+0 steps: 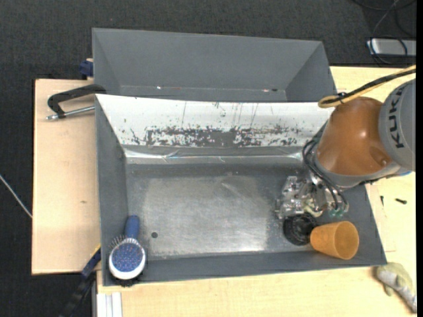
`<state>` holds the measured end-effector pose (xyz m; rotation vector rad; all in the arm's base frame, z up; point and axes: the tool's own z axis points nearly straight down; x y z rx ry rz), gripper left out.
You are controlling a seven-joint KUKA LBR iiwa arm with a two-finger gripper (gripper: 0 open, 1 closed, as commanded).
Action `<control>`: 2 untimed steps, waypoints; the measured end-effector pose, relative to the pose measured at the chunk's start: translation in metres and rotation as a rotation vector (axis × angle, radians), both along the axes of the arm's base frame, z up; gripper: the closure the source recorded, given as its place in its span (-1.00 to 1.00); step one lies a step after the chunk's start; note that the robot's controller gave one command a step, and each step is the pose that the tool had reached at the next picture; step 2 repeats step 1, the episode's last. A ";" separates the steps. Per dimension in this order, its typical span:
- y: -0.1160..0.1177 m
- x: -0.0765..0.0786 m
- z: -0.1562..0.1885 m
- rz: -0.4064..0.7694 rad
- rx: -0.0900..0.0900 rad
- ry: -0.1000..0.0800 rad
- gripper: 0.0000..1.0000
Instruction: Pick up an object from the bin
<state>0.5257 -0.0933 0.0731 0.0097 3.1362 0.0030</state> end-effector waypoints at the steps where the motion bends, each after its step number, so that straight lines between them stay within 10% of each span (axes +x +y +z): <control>1: 0.010 -0.018 0.128 0.233 -0.005 -0.007 1.00; 2: 0.010 -0.018 0.128 0.233 -0.005 -0.007 1.00</control>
Offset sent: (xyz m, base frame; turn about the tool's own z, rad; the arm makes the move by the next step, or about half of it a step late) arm -0.0203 0.0095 0.1241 -0.2328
